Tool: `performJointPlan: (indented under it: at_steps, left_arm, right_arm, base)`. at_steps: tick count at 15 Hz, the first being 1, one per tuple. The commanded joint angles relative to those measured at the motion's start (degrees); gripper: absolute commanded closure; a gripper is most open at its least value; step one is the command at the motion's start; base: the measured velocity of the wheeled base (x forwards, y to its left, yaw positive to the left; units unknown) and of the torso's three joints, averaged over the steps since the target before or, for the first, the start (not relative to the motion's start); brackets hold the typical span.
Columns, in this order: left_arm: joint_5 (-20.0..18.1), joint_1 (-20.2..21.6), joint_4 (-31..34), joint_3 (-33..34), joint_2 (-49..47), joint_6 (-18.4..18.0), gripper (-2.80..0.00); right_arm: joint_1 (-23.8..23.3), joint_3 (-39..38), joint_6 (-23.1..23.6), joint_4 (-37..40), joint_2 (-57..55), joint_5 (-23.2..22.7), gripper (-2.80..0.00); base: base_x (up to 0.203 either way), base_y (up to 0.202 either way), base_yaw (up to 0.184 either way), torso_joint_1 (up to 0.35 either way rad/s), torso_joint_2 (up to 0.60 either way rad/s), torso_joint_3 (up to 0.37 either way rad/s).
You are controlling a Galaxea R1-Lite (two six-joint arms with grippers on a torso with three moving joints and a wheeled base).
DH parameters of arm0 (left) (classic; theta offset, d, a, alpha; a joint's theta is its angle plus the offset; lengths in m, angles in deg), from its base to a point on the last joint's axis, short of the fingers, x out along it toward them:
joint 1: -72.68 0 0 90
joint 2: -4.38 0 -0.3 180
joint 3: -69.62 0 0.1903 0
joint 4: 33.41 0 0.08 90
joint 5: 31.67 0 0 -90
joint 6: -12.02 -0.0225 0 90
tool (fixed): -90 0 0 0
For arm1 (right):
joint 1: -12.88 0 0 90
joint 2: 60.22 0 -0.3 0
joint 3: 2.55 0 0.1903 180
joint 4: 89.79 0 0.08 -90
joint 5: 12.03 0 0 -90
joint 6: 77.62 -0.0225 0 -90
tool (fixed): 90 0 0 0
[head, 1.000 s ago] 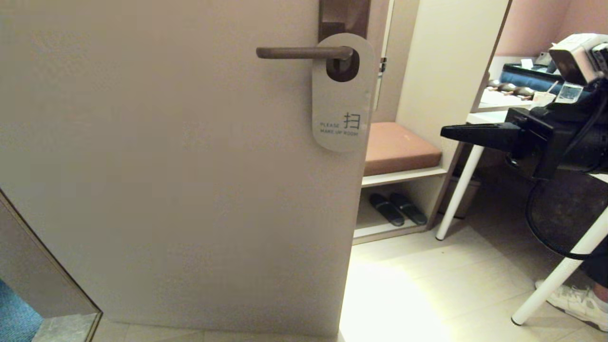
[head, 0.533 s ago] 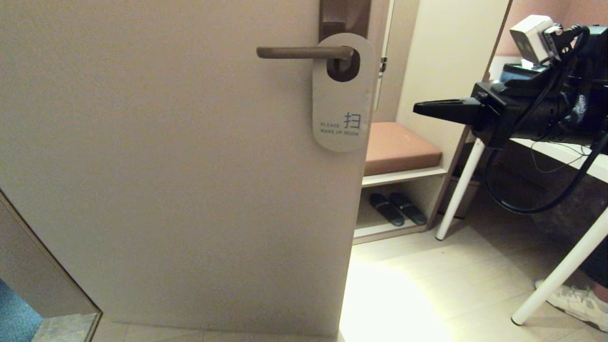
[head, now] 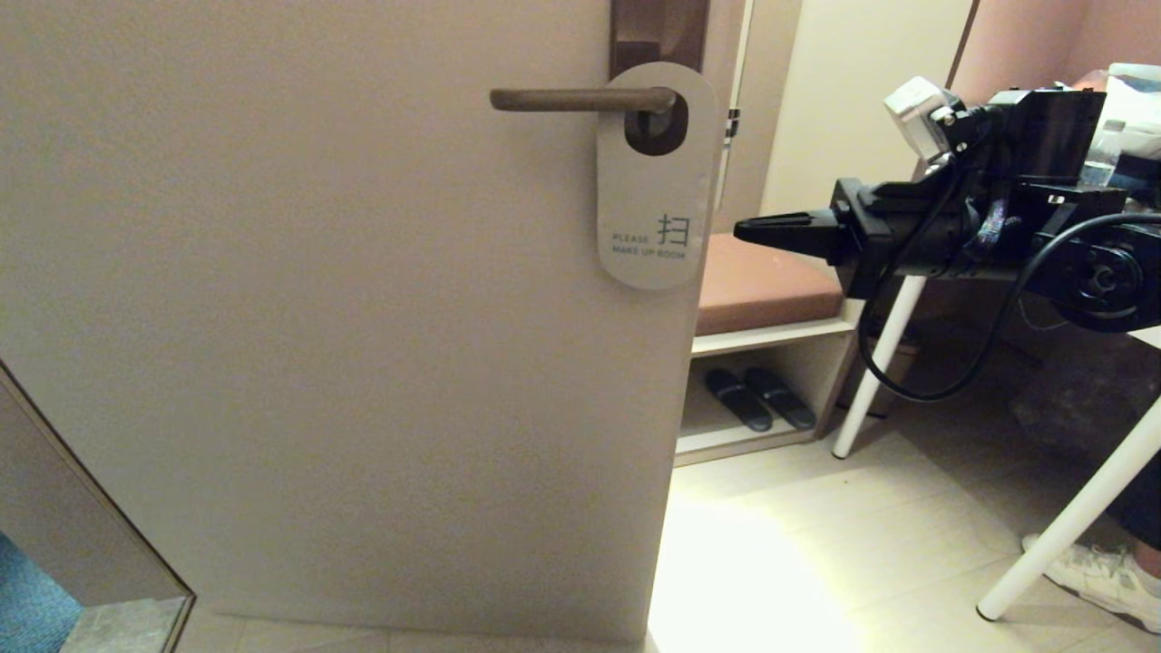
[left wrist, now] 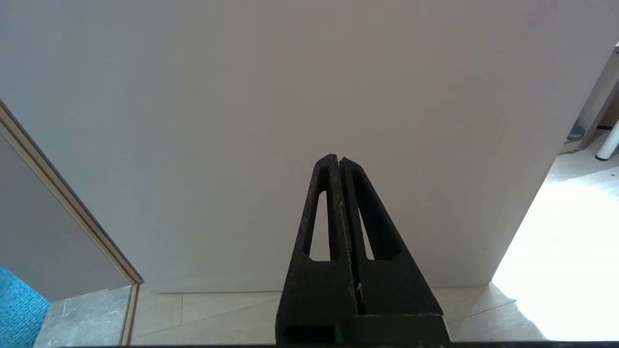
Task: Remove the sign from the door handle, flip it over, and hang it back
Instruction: Take down the sign
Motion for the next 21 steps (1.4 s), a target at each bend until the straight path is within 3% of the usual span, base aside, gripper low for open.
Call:
performJointPlan:
  at_steps: [1, 2, 13, 21]
  left_arm:
    - [0.00, 0.05, 0.00, 0.00, -0.07, -0.03, 0.00]
    - [0.00, 0.05, 0.00, 0.00, -0.07, -0.03, 0.00]
    - [0.00, 0.05, 0.00, 0.00, -0.07, -0.03, 0.00]
    - [0.00, 0.05, 0.00, 0.00, -0.07, -0.03, 0.00]
  right_arm:
    - [0.56, -0.20, 0.18, -0.15, -1.08, -0.37, 0.00]
    - [0.83, -0.20, 0.18, -0.15, -1.32, -0.37, -2.80]
    - [1.73, -1.17, 0.63, -0.15, -1.02, -0.55, -2.80]
    - [5.19, -0.64, 0.35, -0.07, -1.28, -0.37, -2.80]
  base:
    - [0.000, 0.000, 0.000, 0.000, 0.00, 0.000]
    - [0.000, 0.000, 0.000, 0.000, 0.00, 0.000]
    - [0.000, 0.000, 0.000, 0.000, 0.00, 0.000]
    - [0.000, 0.000, 0.000, 0.000, 0.00, 0.000]
